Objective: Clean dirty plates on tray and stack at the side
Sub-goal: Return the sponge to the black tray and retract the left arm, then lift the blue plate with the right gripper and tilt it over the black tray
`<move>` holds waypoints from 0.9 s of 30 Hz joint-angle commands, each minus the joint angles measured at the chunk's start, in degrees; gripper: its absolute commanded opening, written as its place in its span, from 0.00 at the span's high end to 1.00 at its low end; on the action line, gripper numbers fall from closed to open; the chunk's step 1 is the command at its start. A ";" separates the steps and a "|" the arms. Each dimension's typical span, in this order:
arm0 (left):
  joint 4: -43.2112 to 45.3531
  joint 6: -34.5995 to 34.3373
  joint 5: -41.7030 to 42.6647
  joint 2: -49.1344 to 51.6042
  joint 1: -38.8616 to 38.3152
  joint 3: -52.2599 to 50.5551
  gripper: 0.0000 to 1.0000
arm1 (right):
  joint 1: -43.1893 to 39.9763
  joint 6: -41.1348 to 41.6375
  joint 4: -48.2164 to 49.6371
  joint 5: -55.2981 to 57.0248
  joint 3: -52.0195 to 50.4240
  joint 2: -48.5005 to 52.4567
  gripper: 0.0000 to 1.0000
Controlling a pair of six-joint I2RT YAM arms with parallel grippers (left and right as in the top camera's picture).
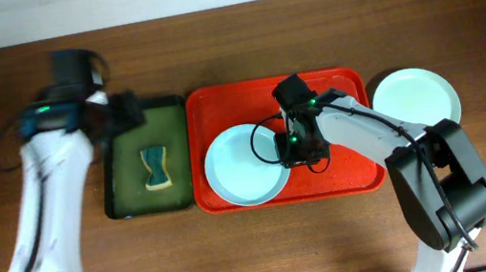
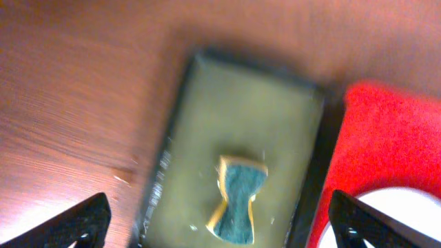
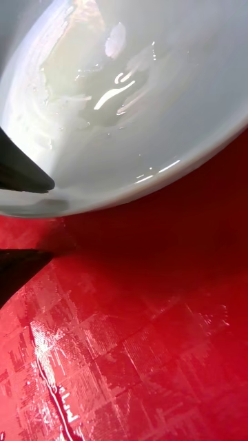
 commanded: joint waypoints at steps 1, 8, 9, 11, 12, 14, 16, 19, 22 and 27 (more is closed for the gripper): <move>0.24 -2.82 -0.83 -8.37 6.80 2.64 0.01 | 0.35 1.40 0.20 -0.24 -0.74 0.81 0.74; 0.22 -2.82 -0.83 -8.22 8.31 2.64 0.01 | 0.35 1.38 0.22 -0.24 -0.76 0.81 0.94; 0.24 -2.82 -0.83 -8.20 8.31 2.64 0.01 | 0.35 1.38 0.22 -0.24 -0.76 0.81 0.96; 0.24 -2.82 -0.83 -8.22 8.31 2.64 0.01 | 0.24 1.36 0.17 -0.24 -0.76 0.81 0.96; 0.22 -2.82 -0.83 -8.22 8.31 2.62 0.01 | 0.24 1.36 0.11 -0.24 -0.76 0.81 0.96; 0.22 -2.82 -0.83 -8.22 8.31 2.62 0.01 | 0.24 1.33 -0.33 -0.24 -0.76 0.81 0.96; 0.22 -2.82 -0.85 -8.22 8.26 2.62 0.01 | 0.24 1.33 0.31 -0.22 -0.74 0.81 0.96; 0.22 -2.82 -0.83 -8.22 8.31 2.62 0.01 | -0.15 1.38 0.15 -0.31 0.42 0.72 0.96; 0.22 -2.82 -0.83 -8.22 8.31 2.62 0.01 | -1.51 1.36 -2.54 -1.36 2.71 0.72 0.96; 0.22 -2.82 -0.83 -8.22 8.31 2.62 0.01 | -3.52 1.33 -15.23 -1.33 14.19 0.72 0.96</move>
